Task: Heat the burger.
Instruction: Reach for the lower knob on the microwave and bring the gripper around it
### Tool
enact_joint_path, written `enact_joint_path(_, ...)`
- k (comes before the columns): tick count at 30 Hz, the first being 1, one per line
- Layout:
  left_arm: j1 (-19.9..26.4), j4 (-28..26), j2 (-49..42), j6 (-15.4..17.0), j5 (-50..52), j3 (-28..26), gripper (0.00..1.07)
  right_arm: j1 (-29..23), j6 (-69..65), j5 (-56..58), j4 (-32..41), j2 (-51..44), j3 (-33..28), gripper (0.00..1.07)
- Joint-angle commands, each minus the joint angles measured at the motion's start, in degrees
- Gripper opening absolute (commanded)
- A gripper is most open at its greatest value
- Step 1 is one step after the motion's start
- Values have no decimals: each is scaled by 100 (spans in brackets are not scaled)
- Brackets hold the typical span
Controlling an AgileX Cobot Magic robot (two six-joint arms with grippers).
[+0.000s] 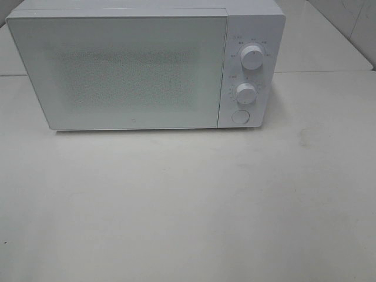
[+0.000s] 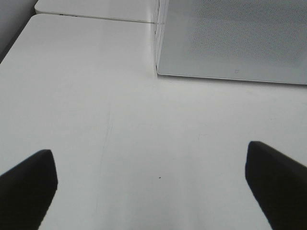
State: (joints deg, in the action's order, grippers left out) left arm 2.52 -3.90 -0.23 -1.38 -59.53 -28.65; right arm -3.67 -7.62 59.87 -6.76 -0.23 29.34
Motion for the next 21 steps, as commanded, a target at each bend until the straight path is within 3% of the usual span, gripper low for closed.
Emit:
enact_joint_path(1, 29, -40, -149, 23, 11, 23, 100, 17, -46, -34, -6, -97, -11, 76)
enact_joint_path(21, 29, -40, -149, 23, 11, 23, 100, 17, -46, -34, -6, -97, -11, 76)
